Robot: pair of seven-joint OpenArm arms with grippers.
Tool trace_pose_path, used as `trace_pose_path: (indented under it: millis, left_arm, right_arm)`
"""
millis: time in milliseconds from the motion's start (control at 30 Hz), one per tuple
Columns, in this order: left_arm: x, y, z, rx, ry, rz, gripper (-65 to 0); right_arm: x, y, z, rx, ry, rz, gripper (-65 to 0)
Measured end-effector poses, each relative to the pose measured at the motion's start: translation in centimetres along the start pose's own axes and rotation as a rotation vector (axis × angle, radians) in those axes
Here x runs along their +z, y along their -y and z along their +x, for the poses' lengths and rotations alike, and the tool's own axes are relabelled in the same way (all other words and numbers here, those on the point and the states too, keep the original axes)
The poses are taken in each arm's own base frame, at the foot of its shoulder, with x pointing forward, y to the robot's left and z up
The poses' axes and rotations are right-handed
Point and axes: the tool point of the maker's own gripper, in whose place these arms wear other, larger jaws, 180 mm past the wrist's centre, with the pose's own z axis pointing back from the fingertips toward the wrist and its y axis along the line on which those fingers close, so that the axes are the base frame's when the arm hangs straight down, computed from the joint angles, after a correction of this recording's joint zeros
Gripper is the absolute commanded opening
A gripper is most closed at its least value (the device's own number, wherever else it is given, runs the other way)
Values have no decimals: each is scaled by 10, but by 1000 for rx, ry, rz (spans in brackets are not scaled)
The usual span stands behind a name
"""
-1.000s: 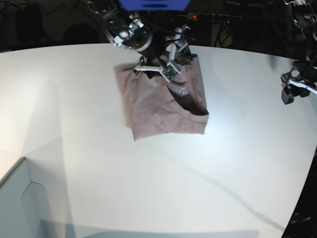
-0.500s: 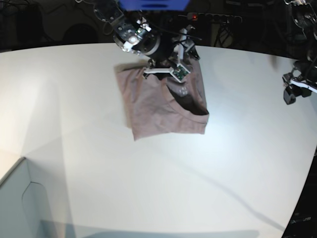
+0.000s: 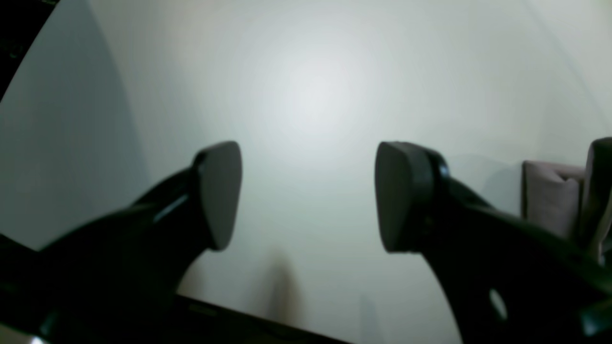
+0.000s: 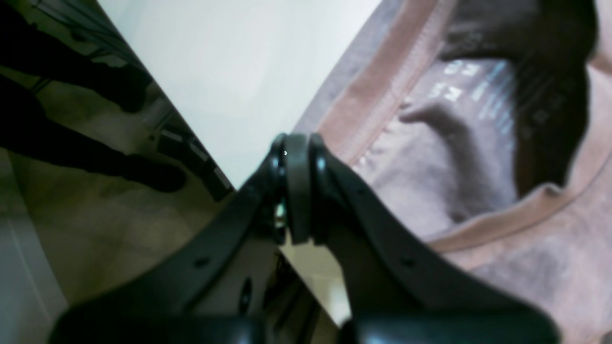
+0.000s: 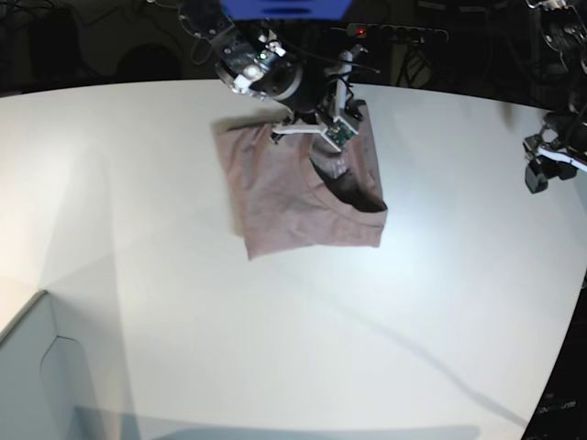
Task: Layout the t-shirt on the table in an organized manner, then fold the t-shirt properly
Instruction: 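Grasp the folded shirt's edge with the right gripper, then drag the folded shirt with both grippers to square it on the table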
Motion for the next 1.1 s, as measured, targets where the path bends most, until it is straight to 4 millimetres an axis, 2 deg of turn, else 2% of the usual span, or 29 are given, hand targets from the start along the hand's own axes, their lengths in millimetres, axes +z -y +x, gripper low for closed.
trace_pose_path:
  millis: [100, 200, 233, 333, 467, 633, 733, 933, 1100]
  left_arm:
    - [0, 0, 0, 0, 0, 0, -227]
    - [0, 0, 0, 0, 0, 0, -227]
    - [0, 0, 0, 0, 0, 0, -227]
    - [0, 0, 0, 0, 1, 1, -227]
    - [0, 0, 0, 0, 0, 1, -227]
    - [0, 1, 0, 0, 0, -1, -226]
    - [0, 1, 0, 0, 0, -2, -226]
    - [-3, 9, -6, 29, 0, -18, -224]
    - [-7, 32, -28, 92, -18, -53, -213]
  right_arm:
    - [3, -9, -2, -2, -1, 12, -650]
    - [8, -33, 9, 8, 31, 70, -650]
    - [8, -36, 12, 24, 41, 72, -650]
    - [7, -39, 12, 29, 42, 82, -650]
    - [-1, -40, -4, 18, -6, 91, -650]
    - [-6, -37, -10, 36, -27, 90, -650]
    - [-8, -37, -6, 37, -25, 89, -642]
    - [-4, -37, 9, 50, 16, 84, -425]
    - [18, -27, 48, 94, 134, 58, -319]
